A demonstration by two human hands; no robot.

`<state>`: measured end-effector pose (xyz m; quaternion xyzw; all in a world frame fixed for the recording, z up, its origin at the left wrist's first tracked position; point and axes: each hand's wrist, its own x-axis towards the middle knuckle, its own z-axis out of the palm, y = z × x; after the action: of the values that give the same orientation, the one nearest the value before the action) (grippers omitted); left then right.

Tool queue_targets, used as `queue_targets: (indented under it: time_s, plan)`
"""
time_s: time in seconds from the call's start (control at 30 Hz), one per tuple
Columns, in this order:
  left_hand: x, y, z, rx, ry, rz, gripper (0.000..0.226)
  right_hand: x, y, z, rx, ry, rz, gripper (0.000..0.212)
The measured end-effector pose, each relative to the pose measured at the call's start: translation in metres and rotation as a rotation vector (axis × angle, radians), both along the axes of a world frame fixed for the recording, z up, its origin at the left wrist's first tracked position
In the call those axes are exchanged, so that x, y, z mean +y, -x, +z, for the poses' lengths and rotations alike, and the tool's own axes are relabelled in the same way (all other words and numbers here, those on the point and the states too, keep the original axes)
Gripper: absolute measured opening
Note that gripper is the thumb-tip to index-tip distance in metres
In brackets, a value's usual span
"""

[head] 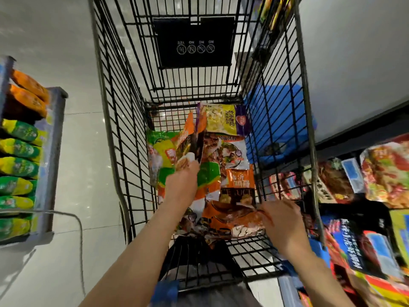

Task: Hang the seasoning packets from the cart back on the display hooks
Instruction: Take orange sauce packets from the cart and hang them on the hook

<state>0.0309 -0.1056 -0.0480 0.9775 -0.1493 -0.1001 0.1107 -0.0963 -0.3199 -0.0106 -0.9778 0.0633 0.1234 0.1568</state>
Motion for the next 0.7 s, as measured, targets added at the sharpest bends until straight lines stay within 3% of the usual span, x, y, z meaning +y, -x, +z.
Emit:
queue_targets:
  time_s: [0.07,0.13,0.23,0.43,0.57,0.7]
  plan:
    - [-0.002,0.005,0.002,0.026,0.074,0.013,0.022,0.006,0.008,0.005,-0.103,0.015,0.023,0.027]
    - [-0.004,0.012,0.007,-0.007,0.273,0.047,0.02,0.009,0.011,0.011,-0.134,0.033,0.036,0.032]
    - [-0.006,0.016,0.02,-0.036,0.559,0.127,0.014,0.009,0.009,0.022,-0.149,0.047,0.047,0.032]
    - [-0.003,-0.001,0.063,0.018,0.841,0.176,0.013,0.006,0.025,0.031,-0.047,0.018,0.134,0.024]
    - [0.015,-0.009,0.066,0.033,0.914,0.4,0.014,0.004,0.027,0.029,0.011,-0.048,0.083,0.013]
    - [0.017,-0.007,0.023,0.201,0.728,0.672,0.018,0.003,0.0,0.03,0.045,-0.086,0.083,0.019]
